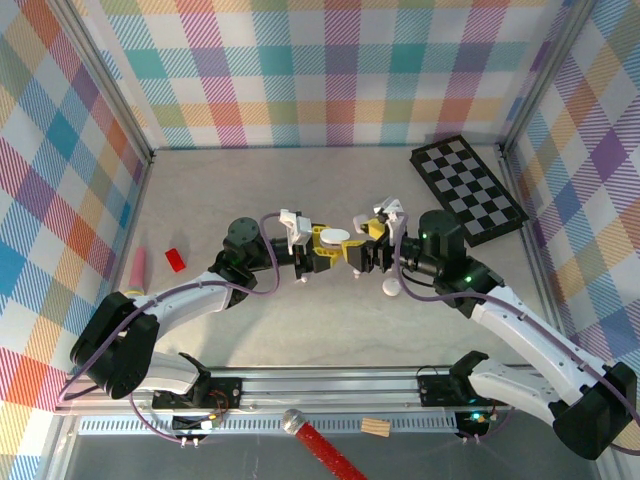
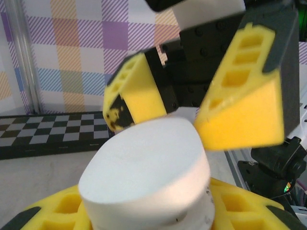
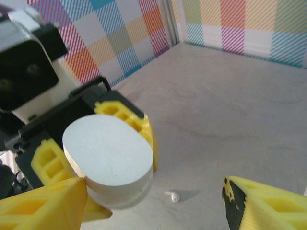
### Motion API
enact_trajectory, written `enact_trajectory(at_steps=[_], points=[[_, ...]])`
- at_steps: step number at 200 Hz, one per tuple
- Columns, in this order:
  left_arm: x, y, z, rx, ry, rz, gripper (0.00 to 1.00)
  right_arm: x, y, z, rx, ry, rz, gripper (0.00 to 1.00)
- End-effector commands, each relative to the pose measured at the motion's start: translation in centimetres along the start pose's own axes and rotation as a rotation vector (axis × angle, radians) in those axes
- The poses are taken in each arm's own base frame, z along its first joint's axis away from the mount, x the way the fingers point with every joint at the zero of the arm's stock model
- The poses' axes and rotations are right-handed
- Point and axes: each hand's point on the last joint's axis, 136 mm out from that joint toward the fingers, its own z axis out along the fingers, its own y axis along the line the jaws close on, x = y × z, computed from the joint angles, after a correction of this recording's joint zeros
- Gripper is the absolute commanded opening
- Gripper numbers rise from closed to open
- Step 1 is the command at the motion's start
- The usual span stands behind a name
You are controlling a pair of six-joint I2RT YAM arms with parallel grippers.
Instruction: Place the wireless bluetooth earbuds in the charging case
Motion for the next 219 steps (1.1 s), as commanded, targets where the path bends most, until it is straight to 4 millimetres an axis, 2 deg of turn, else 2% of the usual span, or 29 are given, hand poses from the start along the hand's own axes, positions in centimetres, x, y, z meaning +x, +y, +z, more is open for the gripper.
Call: enact_trajectory(at_steps=[1, 39, 92, 127, 177, 197, 219], points=[[-0.9, -1.5, -0.2, 0.066, -0.017, 0.038, 0.38, -1.8, -0.8, -0.3, 0.040, -0.093, 0.024, 0.74], [-1.6, -1.0, -0.1, 0.047, -0.045, 0.050, 0.38, -2.0, -0.9, 0.6, 0.021, -0.071, 0.058, 0.73], [-1.4, -0.9, -0.1, 0.040, -0.051, 0.050, 0.38, -2.7, -0.8, 0.1, 0.046, -0.016, 0.095, 0.74], [-1.5, 0.0, -0.2, -0.009, -0.067, 0.039, 0.38, -3.3, 0.6, -1.0, -0.015, -0.047, 0.081, 0.75], [-2.2, 0.6, -0.6, -0.007, -0.120, -0.009, 0.37, -3.1, 0.8, -2.7, 0.012, -0.064, 0.091, 0.75], [-2.5, 1.0, -1.1, -0.025, -0.146, -0.018, 0.37, -2.4, -0.2, -3.2, 0.074, -0.053, 0.132, 0.74], [-2.7, 1.6, -2.1, -0.058, -0.164, -0.019, 0.37, -0.4, -3.2, -3.5, 0.220, -0.006, 0.229, 0.73]])
